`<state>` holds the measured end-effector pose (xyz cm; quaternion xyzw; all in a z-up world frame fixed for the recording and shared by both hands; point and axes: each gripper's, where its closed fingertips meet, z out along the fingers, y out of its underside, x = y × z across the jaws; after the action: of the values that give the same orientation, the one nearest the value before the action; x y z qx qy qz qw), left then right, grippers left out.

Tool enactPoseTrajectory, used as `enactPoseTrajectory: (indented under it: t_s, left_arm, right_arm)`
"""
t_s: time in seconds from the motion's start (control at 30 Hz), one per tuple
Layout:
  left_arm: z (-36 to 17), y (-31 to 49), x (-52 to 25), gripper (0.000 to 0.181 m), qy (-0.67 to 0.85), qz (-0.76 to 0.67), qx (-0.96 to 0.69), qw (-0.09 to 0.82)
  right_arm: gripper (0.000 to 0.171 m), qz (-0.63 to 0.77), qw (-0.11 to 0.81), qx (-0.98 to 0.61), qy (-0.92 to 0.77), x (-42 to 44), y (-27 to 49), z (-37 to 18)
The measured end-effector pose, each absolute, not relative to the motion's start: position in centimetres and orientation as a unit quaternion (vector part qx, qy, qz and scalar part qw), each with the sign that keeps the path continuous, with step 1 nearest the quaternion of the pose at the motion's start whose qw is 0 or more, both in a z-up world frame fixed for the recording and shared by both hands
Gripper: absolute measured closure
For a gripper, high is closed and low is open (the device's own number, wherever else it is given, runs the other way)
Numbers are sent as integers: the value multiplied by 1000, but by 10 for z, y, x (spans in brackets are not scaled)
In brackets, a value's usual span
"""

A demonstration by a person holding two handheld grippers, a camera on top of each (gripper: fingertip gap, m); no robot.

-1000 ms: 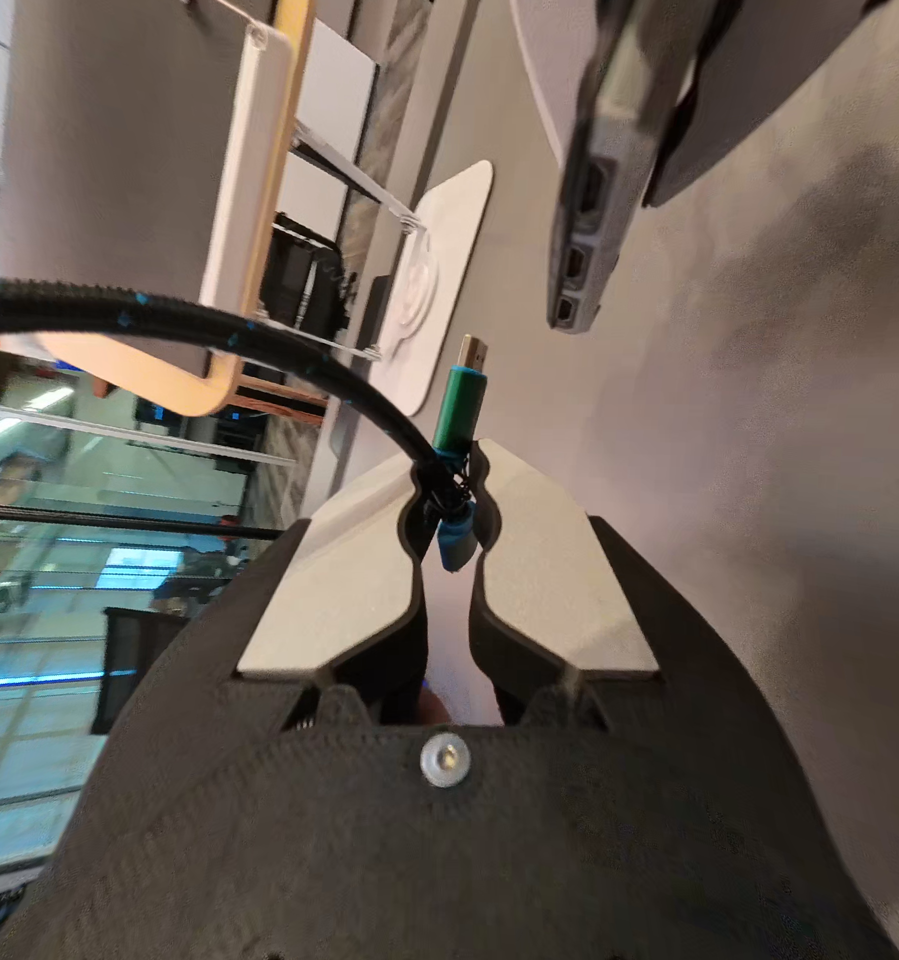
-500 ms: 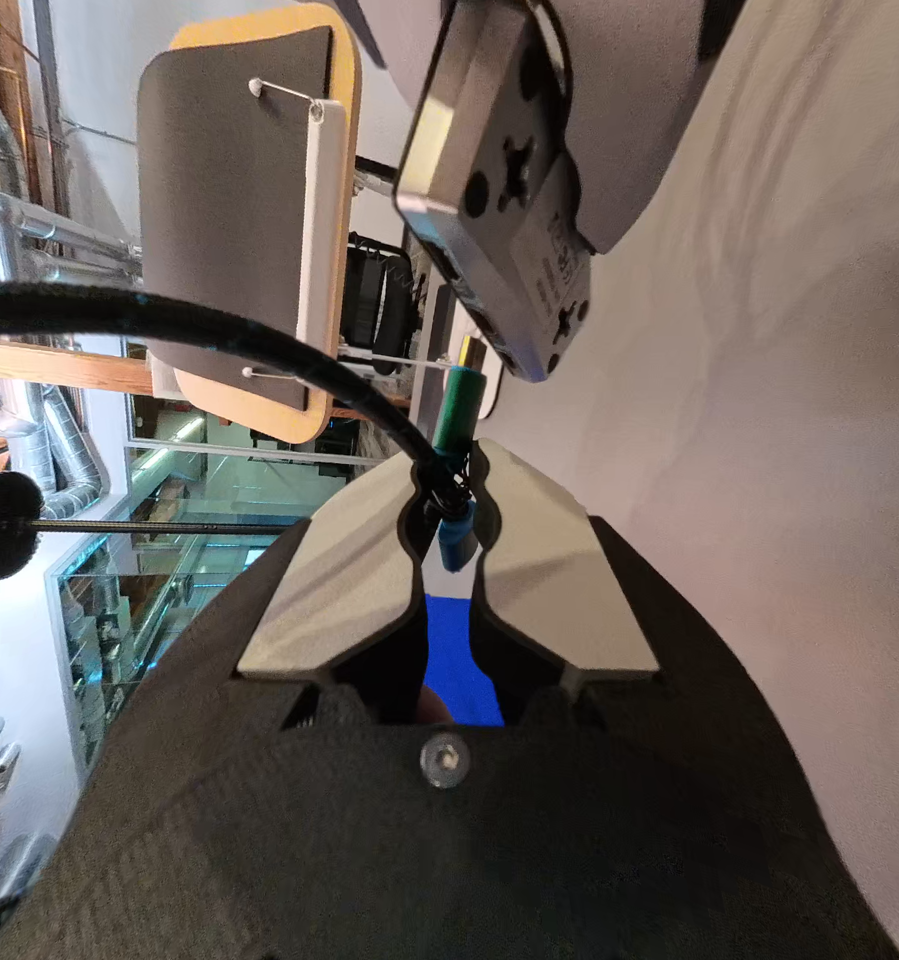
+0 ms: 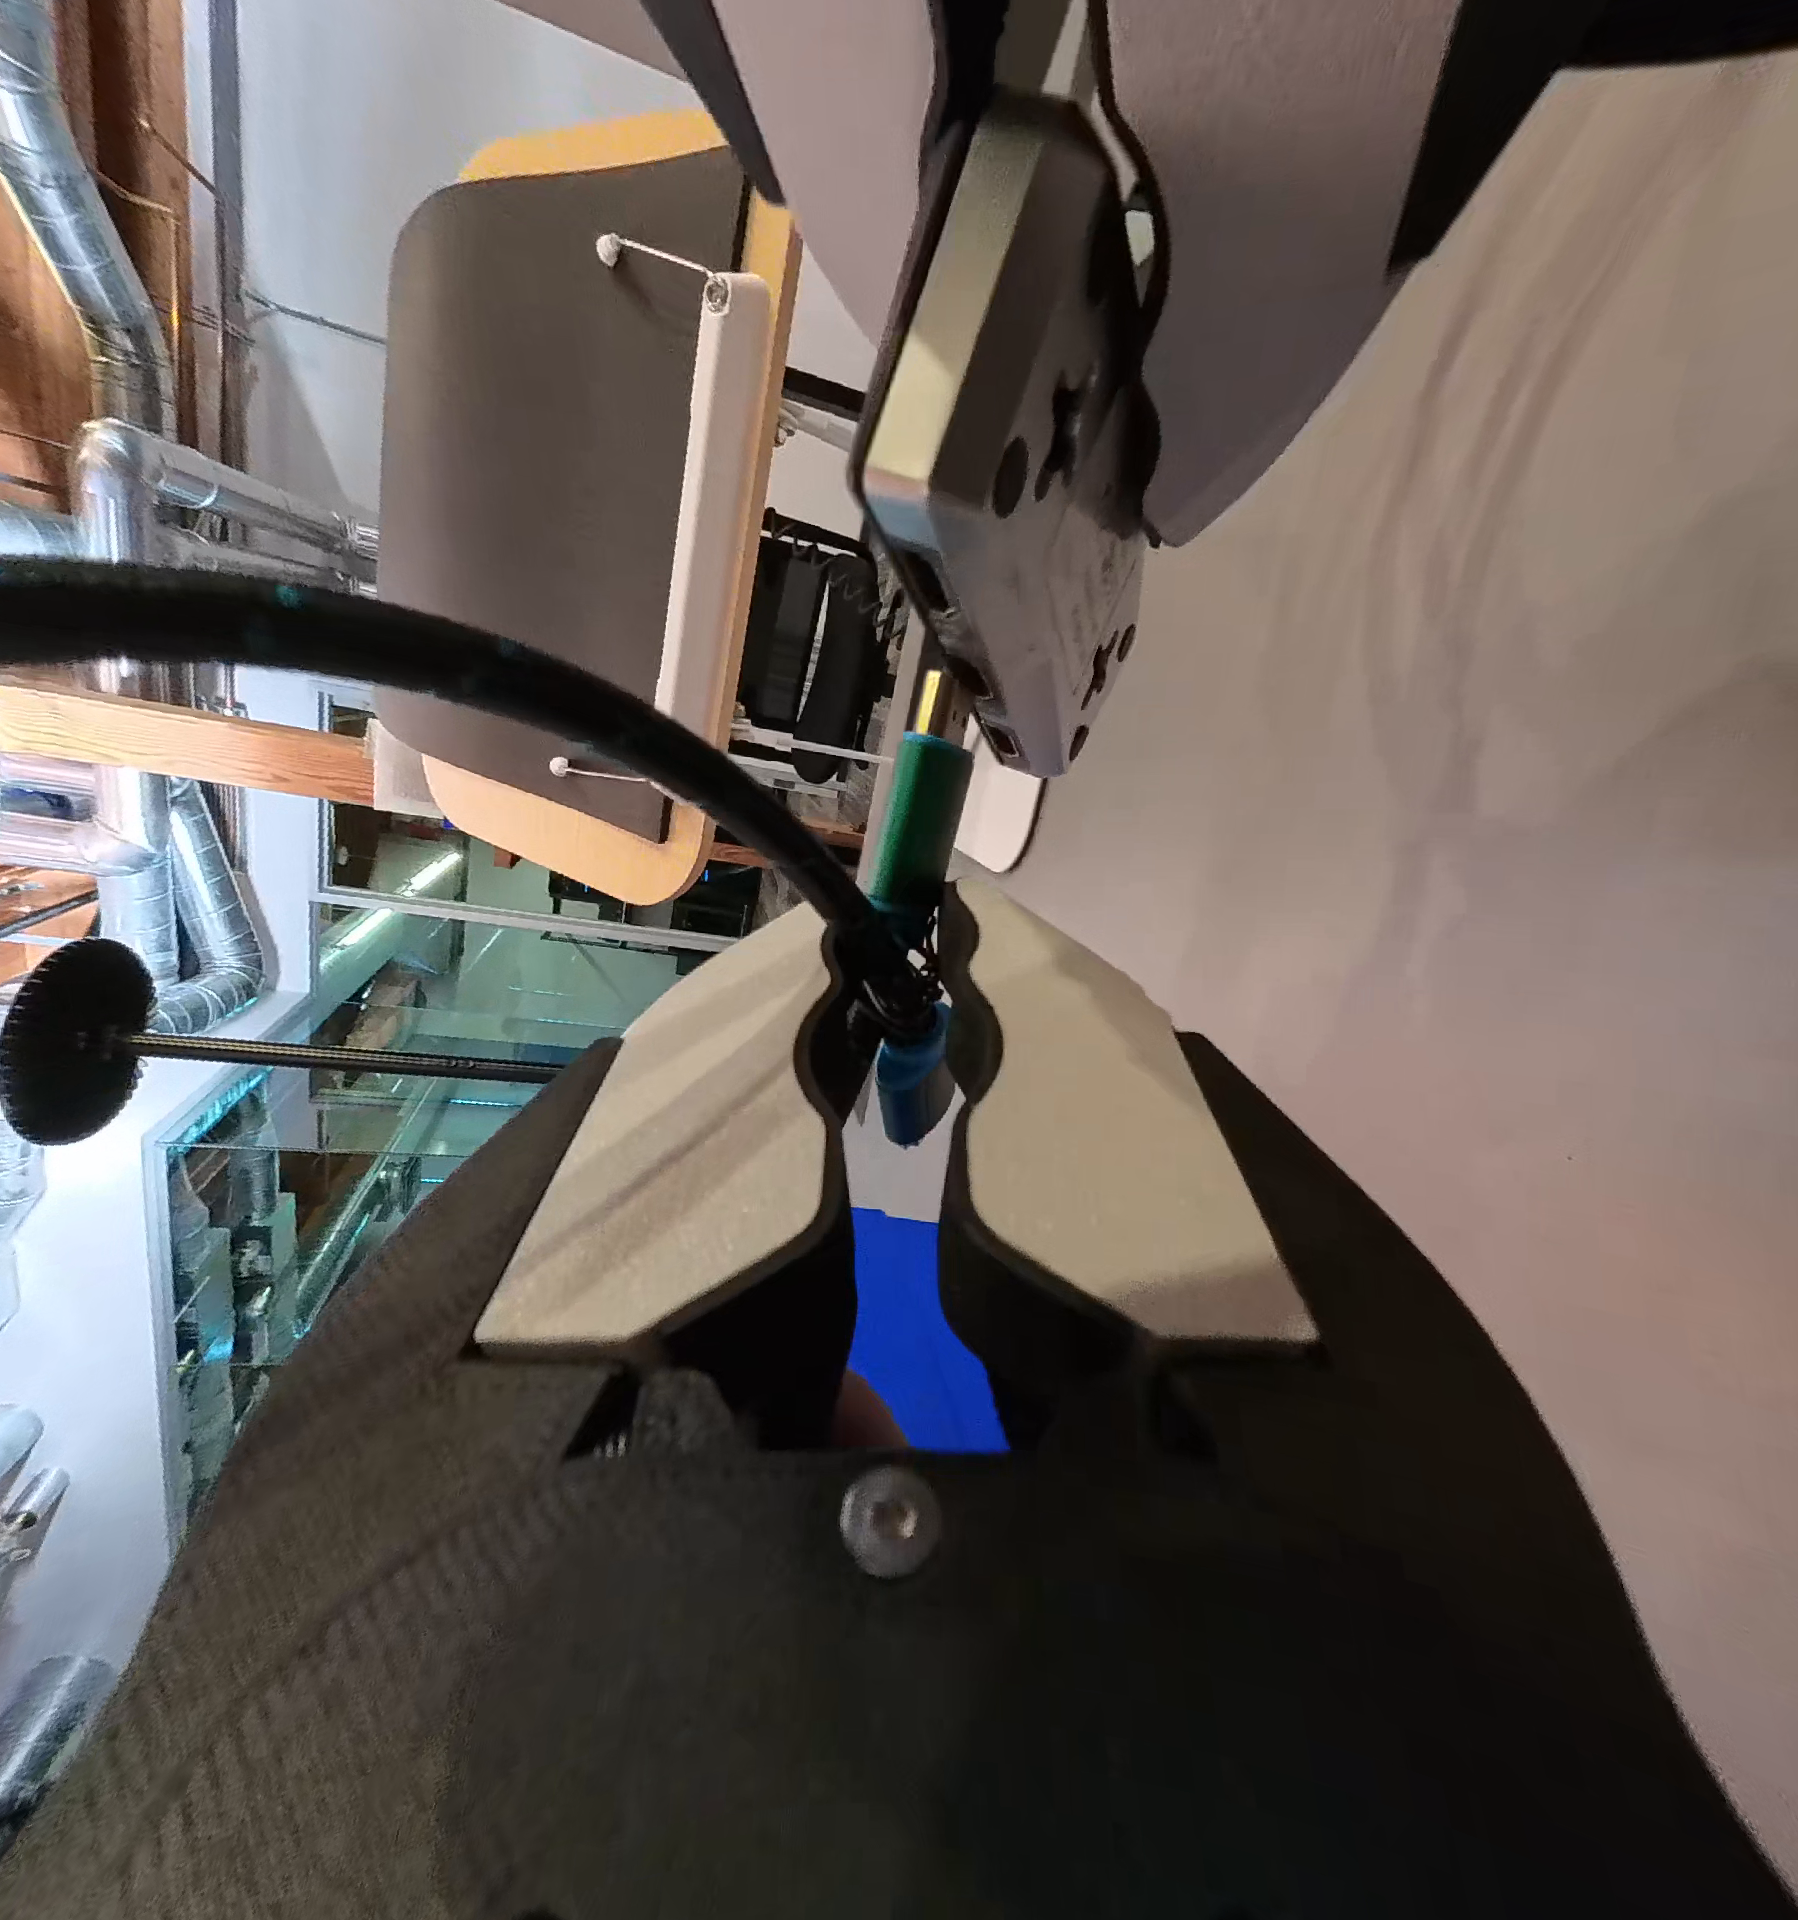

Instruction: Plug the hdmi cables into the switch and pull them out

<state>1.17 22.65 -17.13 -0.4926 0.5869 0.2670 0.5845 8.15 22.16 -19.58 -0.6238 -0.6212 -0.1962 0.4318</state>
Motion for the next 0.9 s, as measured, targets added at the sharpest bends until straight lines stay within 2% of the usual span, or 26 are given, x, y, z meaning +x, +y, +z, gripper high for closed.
enactPoseTrajectory:
  t_s: [0.23, 0.57, 0.9]
  left_arm:
    - [-171, 225, 12, 169, 591, 279, -477, 588]
    - [-169, 222, 13, 168, 589, 266, -483, 591]
    - [-174, 225, 10, 169, 594, 293, -483, 573]
  right_arm:
    - [149, -171, 433, -637, -614, 81, 220, -195]
    - [149, -233, 423, -620, -618, 84, 223, -192]
    - [149, -240, 412, -618, -625, 81, 221, -194]
